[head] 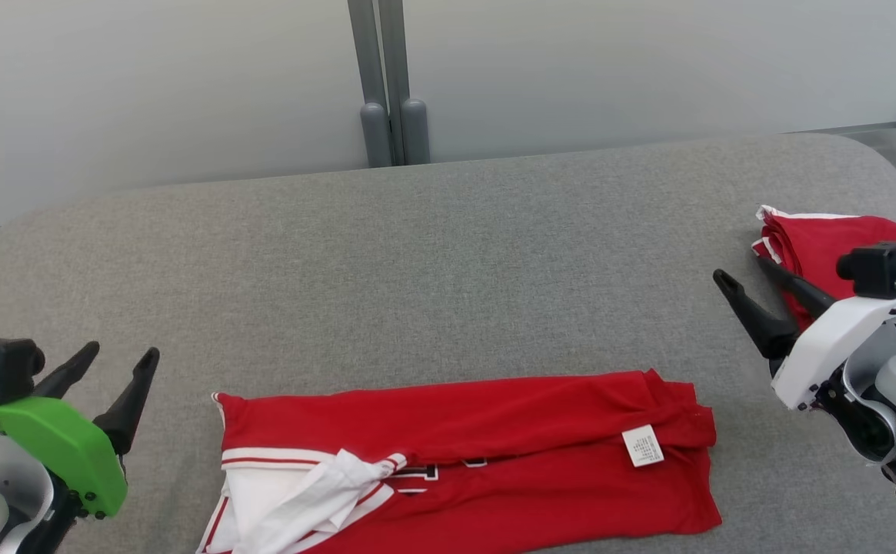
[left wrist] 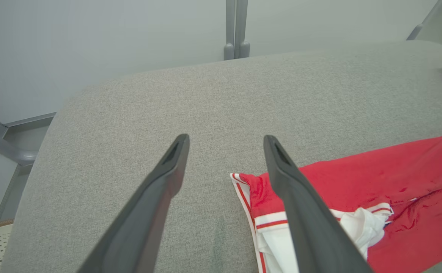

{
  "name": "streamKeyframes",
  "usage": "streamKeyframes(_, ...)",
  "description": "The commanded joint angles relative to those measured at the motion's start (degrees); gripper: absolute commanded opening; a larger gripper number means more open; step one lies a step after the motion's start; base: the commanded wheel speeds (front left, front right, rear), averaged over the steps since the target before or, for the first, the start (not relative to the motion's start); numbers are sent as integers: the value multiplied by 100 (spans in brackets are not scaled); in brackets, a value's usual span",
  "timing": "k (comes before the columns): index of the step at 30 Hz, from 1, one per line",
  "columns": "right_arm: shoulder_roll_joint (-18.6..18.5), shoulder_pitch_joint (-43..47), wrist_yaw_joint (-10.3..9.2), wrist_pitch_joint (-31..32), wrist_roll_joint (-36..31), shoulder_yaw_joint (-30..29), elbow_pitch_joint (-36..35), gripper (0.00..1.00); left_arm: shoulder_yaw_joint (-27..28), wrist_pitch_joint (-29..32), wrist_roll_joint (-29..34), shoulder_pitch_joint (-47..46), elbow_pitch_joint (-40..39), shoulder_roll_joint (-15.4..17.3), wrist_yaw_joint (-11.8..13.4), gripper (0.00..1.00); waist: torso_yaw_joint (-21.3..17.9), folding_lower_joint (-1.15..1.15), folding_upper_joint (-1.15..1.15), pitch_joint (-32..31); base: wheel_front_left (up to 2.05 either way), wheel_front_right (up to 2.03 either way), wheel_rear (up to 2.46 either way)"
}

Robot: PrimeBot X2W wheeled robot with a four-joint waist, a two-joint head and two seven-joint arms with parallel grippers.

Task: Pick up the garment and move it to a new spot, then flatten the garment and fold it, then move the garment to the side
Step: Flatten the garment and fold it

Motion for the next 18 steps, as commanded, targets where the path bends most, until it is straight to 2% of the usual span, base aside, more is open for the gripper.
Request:
streamKeyframes(1,84,142,-6,-76,-40,-251,37,100,115,-314,17,202,-42,-16,170,100,19,0,0,-24,0,0,0)
streamKeyframes(5,366,520,-6,-106,-416,-1314,-53,100,487,-1199,87,595,-182,-126,651,100,45,0,0,-49,0,0,0)
streamKeyframes(10,782,1440,-6,-106,-1314,-2681,-395,100,1272,-1415,527,1098,-441,-527,1036,100,140,0,0,-96,0,0,0)
streamKeyframes(15,1205,2279,-6,-108,-1944,-3511,-799,100,2144,-1406,1339,1878,-539,-1278,1112,100,140,0,0,-86,0,0,0)
streamKeyframes(18,1425,2706,-6,-108,-2210,-3761,-852,100,2556,-1406,1880,2290,-587,-1812,993,100,128,0,0,-62,0,0,0)
